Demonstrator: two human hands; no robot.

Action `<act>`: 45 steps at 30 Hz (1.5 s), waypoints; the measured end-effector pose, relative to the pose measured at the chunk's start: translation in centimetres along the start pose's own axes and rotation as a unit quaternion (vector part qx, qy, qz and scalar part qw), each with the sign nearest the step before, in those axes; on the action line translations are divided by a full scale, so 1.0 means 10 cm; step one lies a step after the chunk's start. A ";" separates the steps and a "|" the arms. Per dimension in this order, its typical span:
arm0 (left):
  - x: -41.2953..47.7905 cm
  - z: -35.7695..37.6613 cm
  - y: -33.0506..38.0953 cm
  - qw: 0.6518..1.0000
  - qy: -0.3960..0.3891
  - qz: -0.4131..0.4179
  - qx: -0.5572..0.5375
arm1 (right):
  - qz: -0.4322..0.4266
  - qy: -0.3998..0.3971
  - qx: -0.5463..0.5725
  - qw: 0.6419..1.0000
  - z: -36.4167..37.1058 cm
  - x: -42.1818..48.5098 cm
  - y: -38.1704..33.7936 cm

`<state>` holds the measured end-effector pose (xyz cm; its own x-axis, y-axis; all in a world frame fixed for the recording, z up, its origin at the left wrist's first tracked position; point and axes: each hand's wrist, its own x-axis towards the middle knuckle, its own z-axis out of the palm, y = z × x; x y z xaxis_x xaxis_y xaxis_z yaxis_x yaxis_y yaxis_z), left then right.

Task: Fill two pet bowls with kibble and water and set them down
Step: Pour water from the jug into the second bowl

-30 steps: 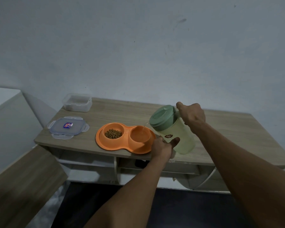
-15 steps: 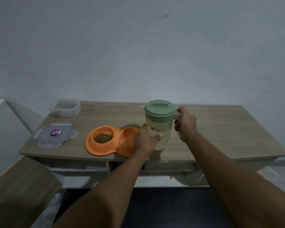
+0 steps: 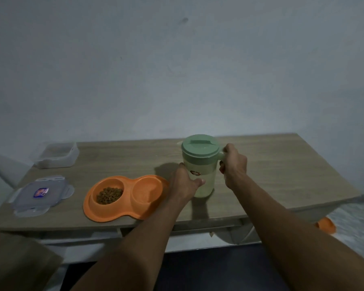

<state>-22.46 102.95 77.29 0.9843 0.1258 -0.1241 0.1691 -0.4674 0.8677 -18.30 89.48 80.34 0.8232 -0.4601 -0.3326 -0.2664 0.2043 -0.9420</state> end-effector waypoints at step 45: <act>1.57 0.35 0.35 0.993 0.049 -0.069 0.077 | -0.049 -0.030 -0.127 0.990 0.82 1.66 -0.29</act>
<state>-6.21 100.26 76.70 0.9427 0.2790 -0.1827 0.3152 -0.5665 0.7614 0.30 88.35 77.90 0.8779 -0.4126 -0.2429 -0.2946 -0.0654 -0.9534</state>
